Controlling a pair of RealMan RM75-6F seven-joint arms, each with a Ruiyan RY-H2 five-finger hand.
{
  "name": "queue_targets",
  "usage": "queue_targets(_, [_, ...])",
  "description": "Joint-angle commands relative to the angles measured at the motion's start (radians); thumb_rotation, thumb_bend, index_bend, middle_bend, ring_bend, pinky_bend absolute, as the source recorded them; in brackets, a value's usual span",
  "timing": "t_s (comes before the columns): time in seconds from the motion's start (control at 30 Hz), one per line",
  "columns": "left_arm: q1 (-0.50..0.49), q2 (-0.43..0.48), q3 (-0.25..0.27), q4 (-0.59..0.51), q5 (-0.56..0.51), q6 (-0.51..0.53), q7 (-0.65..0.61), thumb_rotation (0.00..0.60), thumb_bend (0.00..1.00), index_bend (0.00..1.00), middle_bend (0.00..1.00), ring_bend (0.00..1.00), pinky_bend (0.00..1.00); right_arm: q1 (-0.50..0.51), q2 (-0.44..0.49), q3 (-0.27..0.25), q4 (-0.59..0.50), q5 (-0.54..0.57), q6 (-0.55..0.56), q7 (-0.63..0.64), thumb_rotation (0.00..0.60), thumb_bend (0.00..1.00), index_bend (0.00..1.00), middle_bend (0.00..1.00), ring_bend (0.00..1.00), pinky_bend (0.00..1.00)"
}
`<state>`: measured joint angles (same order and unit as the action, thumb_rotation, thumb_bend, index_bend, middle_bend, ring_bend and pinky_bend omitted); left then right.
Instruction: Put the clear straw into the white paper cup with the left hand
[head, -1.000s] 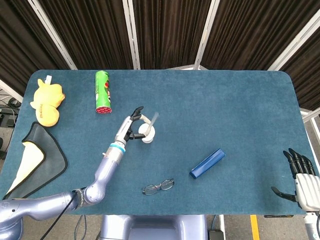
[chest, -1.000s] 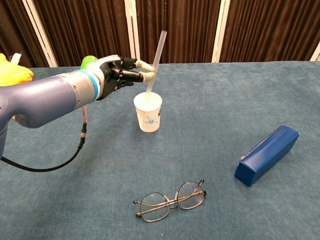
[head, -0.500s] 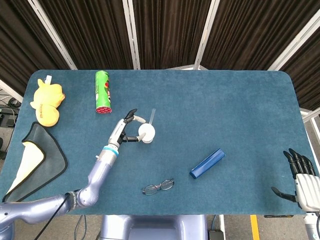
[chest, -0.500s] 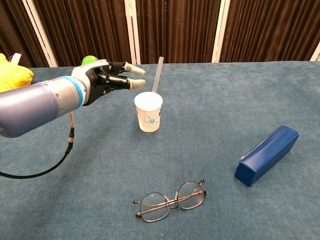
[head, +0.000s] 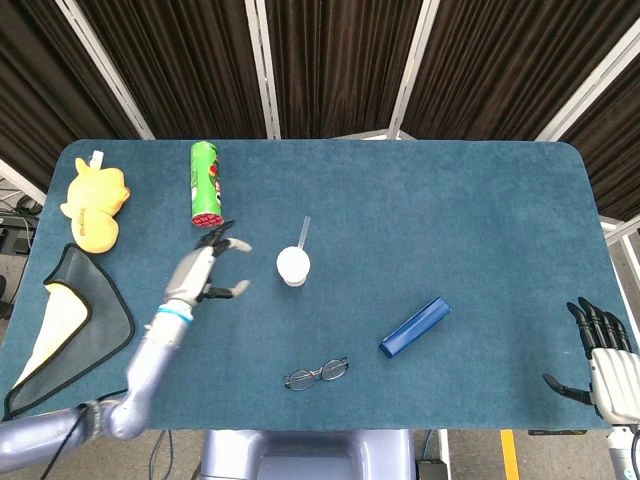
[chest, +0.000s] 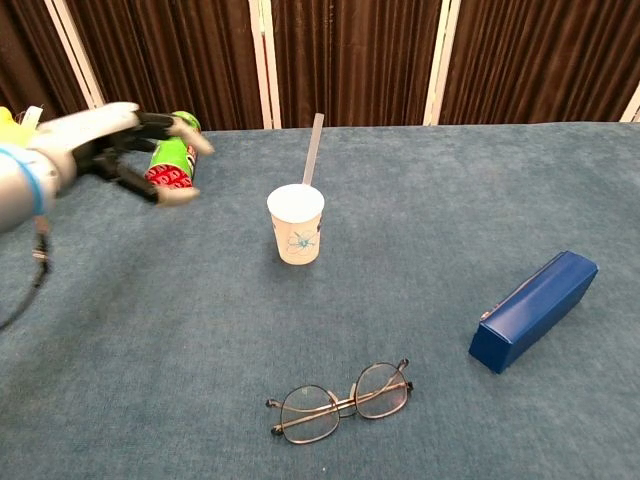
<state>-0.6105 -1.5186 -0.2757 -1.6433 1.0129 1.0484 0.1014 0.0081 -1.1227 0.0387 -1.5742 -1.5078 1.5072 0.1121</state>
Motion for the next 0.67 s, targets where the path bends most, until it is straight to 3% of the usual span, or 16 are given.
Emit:
queue_targets(0.03, [0.102, 0.175, 0.178, -0.103, 0.154, 0.189, 0.27, 0.6, 0.31, 0.22, 0.0, 0.0, 0.0, -0.002, -0.002, 0.0, 0.001, -0.001, 0.004, -0.004, 0.6, 0.08, 0.0, 0.0, 0.0, 0.0])
queue_targets(0.23, [0.19, 0.259, 0.265, -0.146, 0.253, 0.268, 0.255, 0.6, 0.21, 0.1, 0.0, 0.0, 0.0, -0.007, -0.007, -0.002, 0.005, -0.006, 0.013, -0.008, 0.6, 0.08, 0.0, 0.0, 0.0, 0.0])
queue_targets(0.4, [0.238, 0.288, 0.312, -0.132, 0.334, 0.316, 0.271, 0.6, 0.19, 0.06, 0.0, 0.0, 0.0, -0.01, -0.008, -0.004, 0.011, -0.013, 0.019, 0.001, 0.6, 0.08, 0.0, 0.0, 0.0, 0.0])
queue_targets(0.67, [0.281, 0.313, 0.322, -0.131, 0.376, 0.348, 0.248, 0.6, 0.12, 0.0, 0.0, 0.0, 0.0, -0.011, -0.01, -0.004, 0.009, -0.014, 0.022, -0.008, 0.6, 0.08, 0.0, 0.0, 0.0, 0.0])
